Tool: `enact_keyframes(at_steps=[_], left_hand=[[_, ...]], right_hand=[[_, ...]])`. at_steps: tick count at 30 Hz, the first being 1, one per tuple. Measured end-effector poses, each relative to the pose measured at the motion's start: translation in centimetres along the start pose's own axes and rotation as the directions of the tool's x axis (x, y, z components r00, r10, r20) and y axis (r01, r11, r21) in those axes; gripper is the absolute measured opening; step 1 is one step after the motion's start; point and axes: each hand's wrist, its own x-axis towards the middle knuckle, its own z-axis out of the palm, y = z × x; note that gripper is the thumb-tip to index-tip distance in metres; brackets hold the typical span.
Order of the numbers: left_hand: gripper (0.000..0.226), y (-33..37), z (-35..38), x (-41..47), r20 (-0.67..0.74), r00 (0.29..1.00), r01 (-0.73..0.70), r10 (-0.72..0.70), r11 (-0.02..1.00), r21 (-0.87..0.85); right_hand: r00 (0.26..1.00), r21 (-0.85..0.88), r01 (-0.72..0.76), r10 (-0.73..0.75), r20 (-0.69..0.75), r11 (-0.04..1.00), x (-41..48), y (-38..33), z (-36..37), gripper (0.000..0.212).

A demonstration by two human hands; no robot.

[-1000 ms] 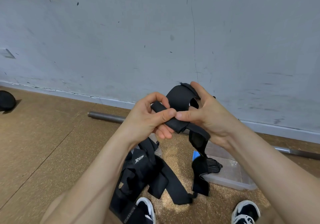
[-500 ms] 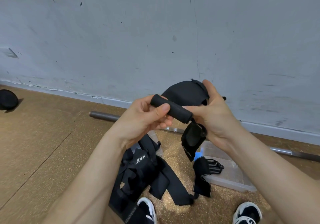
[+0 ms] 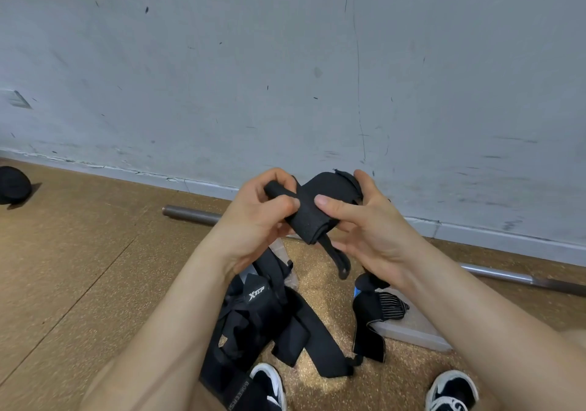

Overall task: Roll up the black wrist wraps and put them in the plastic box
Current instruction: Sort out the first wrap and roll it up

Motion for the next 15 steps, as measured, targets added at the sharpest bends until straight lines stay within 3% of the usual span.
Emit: enact_keyframes(at_steps=[6, 10, 12, 15], left_hand=[[0.024, 0.0, 0.0, -0.1, 0.047, 0.998, 0.036, -0.041, 0.995, 0.093], [0.022, -0.2, -0.1, -0.1, 0.040, 0.998, 0.040, -0.051, 0.971, 0.237], [0.012, -0.1, 0.1, -0.2, 0.024, 0.997, 0.062, -0.068, 0.978, 0.200], [0.022, 0.3, 0.1, -0.3, -0.025, 0.997, 0.082, -0.079, 0.984, 0.156]], right_hand=[[0.986, 0.068, 0.153, -0.147, -0.077, 0.986, 0.4, -0.5, 0.3, 0.080], [0.984, 0.000, 0.160, -0.159, -0.085, 0.987, 0.3, -1.1, -0.2, 0.103], [0.990, -0.069, 0.132, -0.134, -0.034, 0.989, -0.1, -0.8, -0.1, 0.110], [0.995, -0.116, 0.099, -0.100, -0.002, 0.988, -0.2, -0.4, 0.1, 0.114]])
